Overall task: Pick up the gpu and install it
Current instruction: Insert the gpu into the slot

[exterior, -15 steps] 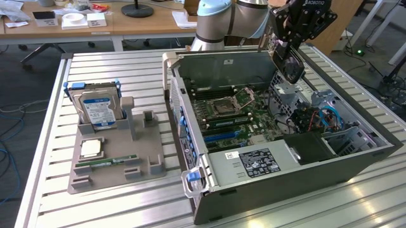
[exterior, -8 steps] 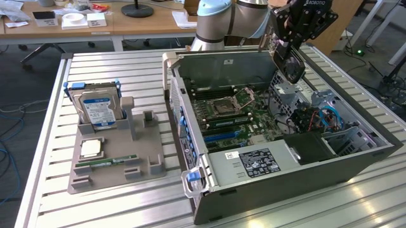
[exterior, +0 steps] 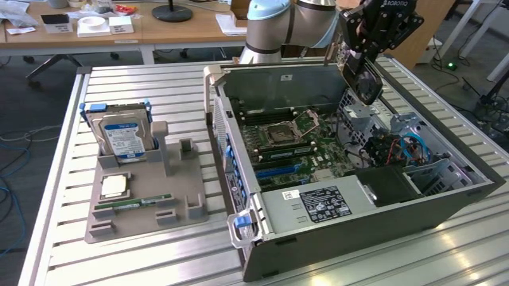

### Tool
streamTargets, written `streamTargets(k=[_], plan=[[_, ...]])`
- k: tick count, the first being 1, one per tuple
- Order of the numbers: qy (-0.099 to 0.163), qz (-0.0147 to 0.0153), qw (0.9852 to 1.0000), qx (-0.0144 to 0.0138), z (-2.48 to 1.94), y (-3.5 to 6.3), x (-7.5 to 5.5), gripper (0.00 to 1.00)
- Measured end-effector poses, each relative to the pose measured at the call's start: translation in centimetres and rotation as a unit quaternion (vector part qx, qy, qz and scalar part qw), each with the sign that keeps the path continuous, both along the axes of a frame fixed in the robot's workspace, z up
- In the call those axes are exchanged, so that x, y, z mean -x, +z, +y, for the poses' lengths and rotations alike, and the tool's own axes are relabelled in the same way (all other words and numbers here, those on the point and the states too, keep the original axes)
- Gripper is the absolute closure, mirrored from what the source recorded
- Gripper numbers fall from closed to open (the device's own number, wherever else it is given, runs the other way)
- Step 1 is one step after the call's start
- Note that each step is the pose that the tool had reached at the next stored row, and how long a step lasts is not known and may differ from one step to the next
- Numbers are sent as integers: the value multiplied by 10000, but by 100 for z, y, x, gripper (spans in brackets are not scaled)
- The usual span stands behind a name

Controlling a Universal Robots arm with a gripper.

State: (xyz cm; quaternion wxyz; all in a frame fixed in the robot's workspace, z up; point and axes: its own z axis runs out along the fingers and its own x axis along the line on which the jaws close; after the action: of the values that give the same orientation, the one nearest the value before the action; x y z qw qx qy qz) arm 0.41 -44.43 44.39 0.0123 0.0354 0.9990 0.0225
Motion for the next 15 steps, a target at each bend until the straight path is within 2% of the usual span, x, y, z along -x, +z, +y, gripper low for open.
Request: streamTargets(k=[7, 15], plan=[[19, 0, 10000, 0, 0, 0, 0, 73], [330, 0, 9995, 18, 0, 0, 0, 73]])
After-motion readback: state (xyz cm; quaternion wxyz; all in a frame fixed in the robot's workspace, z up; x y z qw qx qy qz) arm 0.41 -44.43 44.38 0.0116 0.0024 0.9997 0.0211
